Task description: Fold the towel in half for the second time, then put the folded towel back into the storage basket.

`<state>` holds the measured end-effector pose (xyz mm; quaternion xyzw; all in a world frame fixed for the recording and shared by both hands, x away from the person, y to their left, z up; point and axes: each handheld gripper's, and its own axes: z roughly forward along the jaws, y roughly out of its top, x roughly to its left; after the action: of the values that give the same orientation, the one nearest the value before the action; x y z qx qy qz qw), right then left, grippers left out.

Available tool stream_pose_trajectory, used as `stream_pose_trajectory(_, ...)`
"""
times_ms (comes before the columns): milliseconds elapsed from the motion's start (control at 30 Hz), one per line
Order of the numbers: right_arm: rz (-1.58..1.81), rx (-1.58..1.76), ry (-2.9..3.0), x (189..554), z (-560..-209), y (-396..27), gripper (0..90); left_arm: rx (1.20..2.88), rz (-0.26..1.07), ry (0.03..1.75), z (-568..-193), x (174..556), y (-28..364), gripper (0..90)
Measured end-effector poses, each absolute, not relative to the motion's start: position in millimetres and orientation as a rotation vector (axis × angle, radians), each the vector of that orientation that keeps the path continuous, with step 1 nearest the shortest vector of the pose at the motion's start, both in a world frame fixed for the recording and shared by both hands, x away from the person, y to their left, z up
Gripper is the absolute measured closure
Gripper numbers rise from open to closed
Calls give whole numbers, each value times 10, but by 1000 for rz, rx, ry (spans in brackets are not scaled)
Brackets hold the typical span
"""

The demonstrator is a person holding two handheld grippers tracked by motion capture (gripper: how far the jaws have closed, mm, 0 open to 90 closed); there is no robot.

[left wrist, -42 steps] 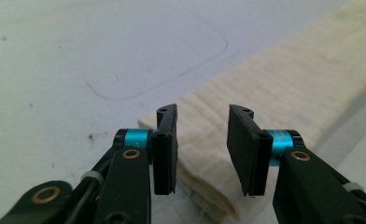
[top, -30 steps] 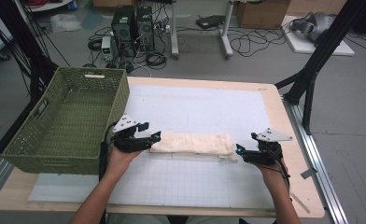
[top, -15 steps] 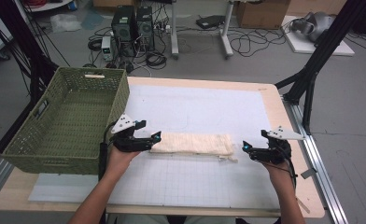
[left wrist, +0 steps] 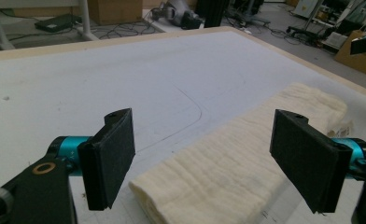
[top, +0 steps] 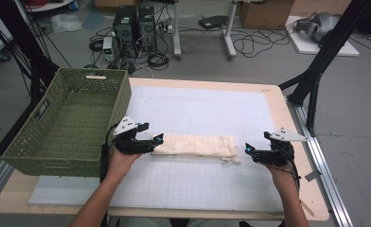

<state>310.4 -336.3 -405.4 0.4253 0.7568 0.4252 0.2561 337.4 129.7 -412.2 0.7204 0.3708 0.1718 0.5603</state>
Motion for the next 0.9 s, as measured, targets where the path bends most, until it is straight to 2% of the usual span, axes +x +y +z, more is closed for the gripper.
stream_pose_trajectory(367, 1149, 1159, 2058, 3105, -4062, -3362, 117, 1708, 406, 869, -4122, 3367, 1275, 230)
stream_pose_trajectory(500, 1151, 1156, 2063, 3104, -4064, -3358, 117, 1714, 388, 860, -4095, 3363, 1249, 266)
stream_pose_trajectory(900, 1168, 1157, 2075, 3111, -4081, -3354, 118, 1747, 349, 821, -4032, 3447, 1129, 287)
